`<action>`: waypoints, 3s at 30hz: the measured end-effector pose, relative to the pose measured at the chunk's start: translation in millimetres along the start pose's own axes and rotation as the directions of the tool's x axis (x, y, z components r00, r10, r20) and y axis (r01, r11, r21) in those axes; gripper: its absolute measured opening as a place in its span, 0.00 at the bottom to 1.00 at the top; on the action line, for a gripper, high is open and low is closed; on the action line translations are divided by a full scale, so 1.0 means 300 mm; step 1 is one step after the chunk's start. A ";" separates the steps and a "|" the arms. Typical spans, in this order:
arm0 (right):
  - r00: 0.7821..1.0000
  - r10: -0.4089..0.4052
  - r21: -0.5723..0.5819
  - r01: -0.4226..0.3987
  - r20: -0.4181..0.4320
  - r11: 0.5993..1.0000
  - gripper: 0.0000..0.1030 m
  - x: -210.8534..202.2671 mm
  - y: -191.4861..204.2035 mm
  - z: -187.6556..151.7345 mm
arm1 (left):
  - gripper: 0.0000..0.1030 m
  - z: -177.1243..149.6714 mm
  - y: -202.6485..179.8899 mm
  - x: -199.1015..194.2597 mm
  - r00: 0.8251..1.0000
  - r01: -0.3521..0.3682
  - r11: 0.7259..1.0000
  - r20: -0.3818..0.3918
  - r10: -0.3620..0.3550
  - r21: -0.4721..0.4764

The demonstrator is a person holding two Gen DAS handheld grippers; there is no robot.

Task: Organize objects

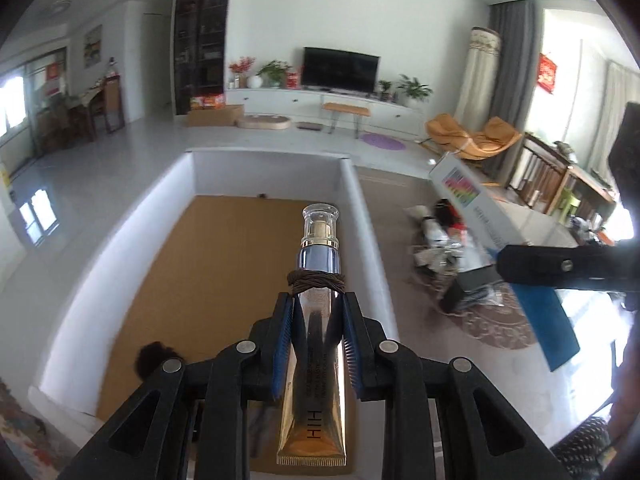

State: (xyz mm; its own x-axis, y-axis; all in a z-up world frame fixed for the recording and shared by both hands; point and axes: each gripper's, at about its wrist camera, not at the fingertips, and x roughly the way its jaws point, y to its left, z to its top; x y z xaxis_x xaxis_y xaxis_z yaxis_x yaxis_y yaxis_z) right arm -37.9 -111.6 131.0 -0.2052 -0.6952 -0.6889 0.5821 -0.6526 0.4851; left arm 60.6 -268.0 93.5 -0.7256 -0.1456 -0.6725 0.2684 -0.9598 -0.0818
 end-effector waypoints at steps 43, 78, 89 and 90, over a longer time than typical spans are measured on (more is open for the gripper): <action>0.649 -0.761 0.349 0.716 -0.012 0.605 1.00 -0.206 -0.848 -0.563 | 0.98 -0.312 -0.740 0.374 0.973 0.150 0.943 -0.213 -0.088 0.298; 0.668 -0.744 0.345 0.697 0.003 0.628 1.00 -0.191 -0.840 -0.557 | 0.98 -0.165 -0.709 0.305 0.938 0.315 0.949 -0.149 -0.312 0.002; 0.676 -0.734 0.576 0.573 0.070 0.583 1.00 -0.333 -0.922 -0.615 | 0.98 -0.276 -0.952 0.396 0.934 0.330 0.916 -0.220 -0.281 0.230; 0.670 -0.738 0.599 0.561 0.076 0.571 1.00 -0.350 -0.930 -0.625 | 0.98 -0.289 -0.996 0.415 0.934 0.330 0.910 -0.225 -0.277 0.251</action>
State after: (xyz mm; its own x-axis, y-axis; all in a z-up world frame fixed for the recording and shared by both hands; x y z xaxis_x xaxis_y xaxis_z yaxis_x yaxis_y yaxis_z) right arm -31.4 200.1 -33.0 -0.6268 -0.0071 -0.7791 -0.2541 -0.9434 0.2130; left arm -55.0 21.5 -29.4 -0.6093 0.1840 -0.7712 -0.1546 -0.9816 -0.1121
